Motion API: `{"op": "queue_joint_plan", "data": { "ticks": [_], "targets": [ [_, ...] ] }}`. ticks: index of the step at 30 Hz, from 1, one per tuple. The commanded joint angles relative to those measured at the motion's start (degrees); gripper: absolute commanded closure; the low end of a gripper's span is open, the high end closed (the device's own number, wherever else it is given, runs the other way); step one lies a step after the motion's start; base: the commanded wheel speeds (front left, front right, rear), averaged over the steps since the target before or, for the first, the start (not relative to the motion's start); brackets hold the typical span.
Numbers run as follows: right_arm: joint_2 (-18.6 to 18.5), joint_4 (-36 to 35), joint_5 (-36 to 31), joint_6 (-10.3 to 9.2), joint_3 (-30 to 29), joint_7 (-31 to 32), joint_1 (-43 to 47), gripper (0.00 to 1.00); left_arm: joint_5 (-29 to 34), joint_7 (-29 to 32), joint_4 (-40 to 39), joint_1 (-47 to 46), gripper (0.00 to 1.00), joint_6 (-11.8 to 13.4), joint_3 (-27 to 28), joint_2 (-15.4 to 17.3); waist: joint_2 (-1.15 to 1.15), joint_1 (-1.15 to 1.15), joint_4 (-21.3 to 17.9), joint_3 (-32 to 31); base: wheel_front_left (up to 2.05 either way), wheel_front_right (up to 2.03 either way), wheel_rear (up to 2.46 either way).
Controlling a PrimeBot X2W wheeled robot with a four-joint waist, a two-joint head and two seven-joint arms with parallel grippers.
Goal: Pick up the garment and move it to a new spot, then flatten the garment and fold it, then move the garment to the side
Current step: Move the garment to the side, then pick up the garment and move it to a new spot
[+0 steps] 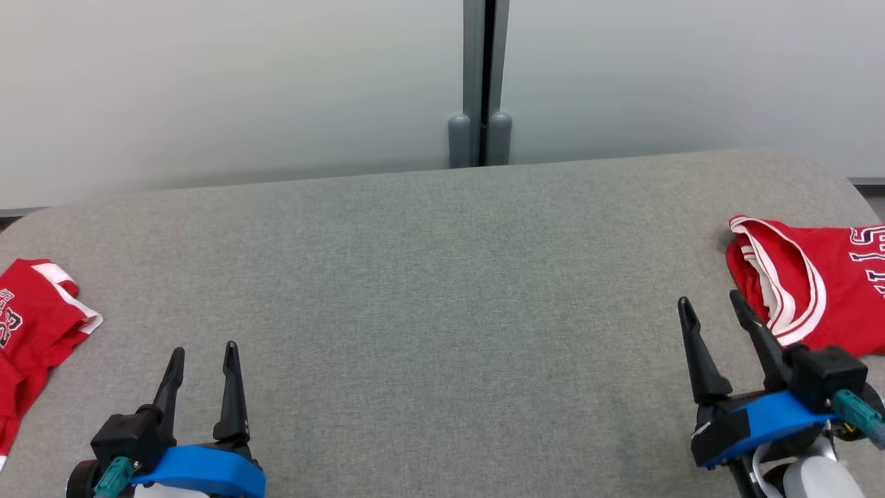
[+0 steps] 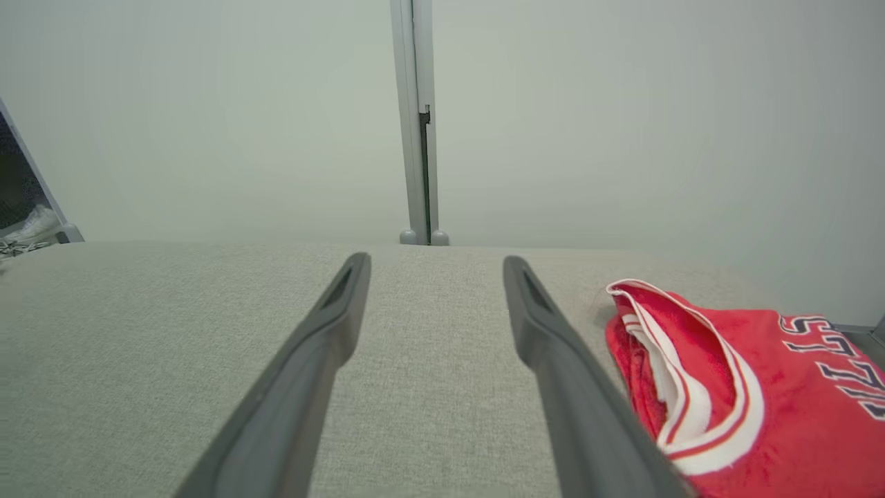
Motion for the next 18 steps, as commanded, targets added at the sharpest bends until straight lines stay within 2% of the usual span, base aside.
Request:
{"op": "queue_joint_plan", "data": {
  "ticks": [1,6,18],
  "targets": [
    [0.65,-0.98,-0.71,0.01,-0.54,-0.06,1.56,0.0,0.4,-0.25,0.13,0.5,0.0,-0.25,0.29,-0.12,0.0,0.01,0.29,-0.26,0.0,0.0,0.0],
    [2.37,-3.75,-1.35,0.01,-1.38,1.21,4.61,0.0,0.83,-0.25,0.29,0.91,0.0,-0.66,0.91,-0.71,0.0,0.01,0.57,-0.95,0.0,0.0,0.0],
    [3.65,-5.61,-2.05,0.01,-2.08,2.64,6.17,0.0,1.96,-0.26,1.21,-0.57,0.0,-1.28,1.84,-0.86,0.0,0.01,0.98,-0.02,0.0,0.0,0.0]
  ]
}}
